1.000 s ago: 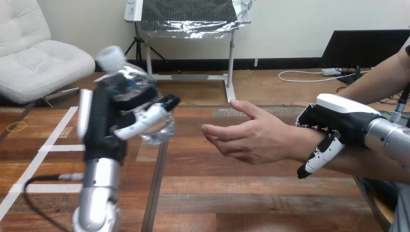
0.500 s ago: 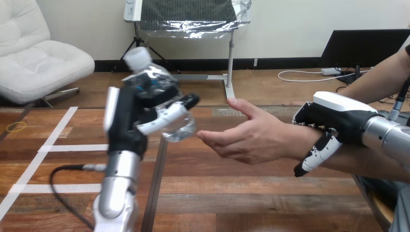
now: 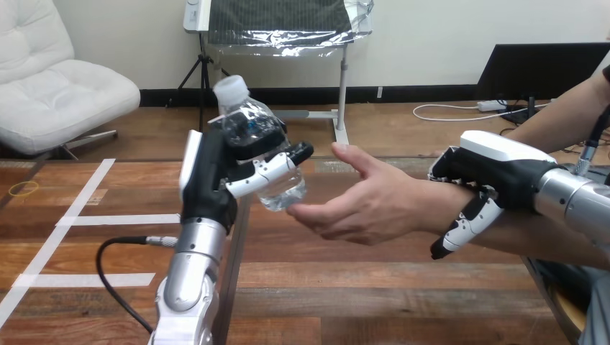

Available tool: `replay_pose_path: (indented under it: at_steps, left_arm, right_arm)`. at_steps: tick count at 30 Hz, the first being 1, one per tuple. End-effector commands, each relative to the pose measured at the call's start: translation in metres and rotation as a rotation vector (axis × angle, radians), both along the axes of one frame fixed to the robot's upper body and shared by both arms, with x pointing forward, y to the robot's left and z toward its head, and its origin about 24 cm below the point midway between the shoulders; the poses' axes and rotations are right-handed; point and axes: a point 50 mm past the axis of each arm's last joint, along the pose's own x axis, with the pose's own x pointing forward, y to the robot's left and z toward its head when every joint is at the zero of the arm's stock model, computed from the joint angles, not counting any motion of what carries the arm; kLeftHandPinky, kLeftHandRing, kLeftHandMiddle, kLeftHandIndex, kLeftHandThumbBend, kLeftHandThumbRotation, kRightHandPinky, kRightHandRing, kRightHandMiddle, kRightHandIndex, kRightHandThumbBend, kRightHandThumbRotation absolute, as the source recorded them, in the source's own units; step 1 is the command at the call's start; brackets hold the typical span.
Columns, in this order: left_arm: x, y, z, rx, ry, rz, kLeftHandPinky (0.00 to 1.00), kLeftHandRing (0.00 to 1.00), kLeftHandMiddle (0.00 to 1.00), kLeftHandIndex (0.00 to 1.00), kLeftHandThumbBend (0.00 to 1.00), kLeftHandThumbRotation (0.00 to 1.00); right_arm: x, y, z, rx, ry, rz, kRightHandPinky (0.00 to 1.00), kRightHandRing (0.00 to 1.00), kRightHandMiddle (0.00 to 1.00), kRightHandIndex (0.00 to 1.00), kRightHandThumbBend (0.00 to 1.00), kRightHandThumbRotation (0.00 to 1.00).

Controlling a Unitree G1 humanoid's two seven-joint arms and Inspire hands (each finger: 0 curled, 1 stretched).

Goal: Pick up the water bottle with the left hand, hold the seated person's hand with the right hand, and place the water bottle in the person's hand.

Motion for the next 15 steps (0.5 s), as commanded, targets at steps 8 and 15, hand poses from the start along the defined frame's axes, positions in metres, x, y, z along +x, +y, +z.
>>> replay_pose_path:
  at_steps: [8, 15]
  left_arm:
    - [0.026, -0.017, 0.032, 0.005, -0.114, -0.046, 0.32, 0.36, 0.41, 0.43, 0.65, 0.0]
    - [0.03, -0.024, 0.032, -0.017, -0.097, -0.06, 0.32, 0.37, 0.42, 0.43, 0.66, 0.0]
  right_arm:
    - [0.001, -0.003, 0.006, 0.018, -0.02, -0.03, 0.21, 0.26, 0.34, 0.36, 0.87, 0.0]
    - [0.001, 0.0, 0.007, 0.024, -0.014, -0.03, 0.2, 0.26, 0.33, 0.35, 0.87, 0.0]
